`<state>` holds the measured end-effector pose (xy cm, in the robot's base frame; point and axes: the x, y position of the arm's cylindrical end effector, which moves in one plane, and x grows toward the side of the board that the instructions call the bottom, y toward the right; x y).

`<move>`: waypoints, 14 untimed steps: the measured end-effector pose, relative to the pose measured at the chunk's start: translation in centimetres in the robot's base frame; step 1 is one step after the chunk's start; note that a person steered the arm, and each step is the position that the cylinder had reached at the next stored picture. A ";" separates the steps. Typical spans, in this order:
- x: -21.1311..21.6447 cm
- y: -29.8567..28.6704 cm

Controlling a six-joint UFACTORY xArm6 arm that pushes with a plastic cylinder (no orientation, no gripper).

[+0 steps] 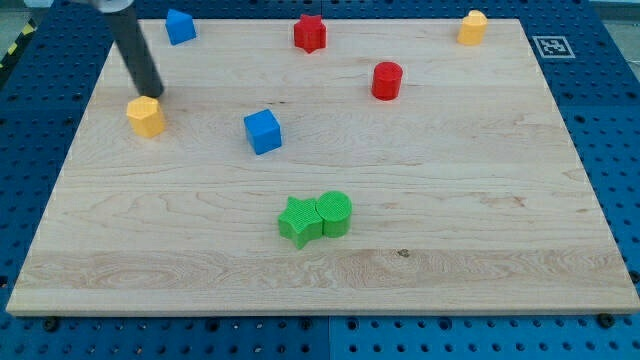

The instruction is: Slide the red circle towards the center right

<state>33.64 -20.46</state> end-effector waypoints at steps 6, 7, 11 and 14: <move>-1.8 24.6; -1.8 25.6; -0.6 35.6; 2.2 41.2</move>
<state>35.86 20.76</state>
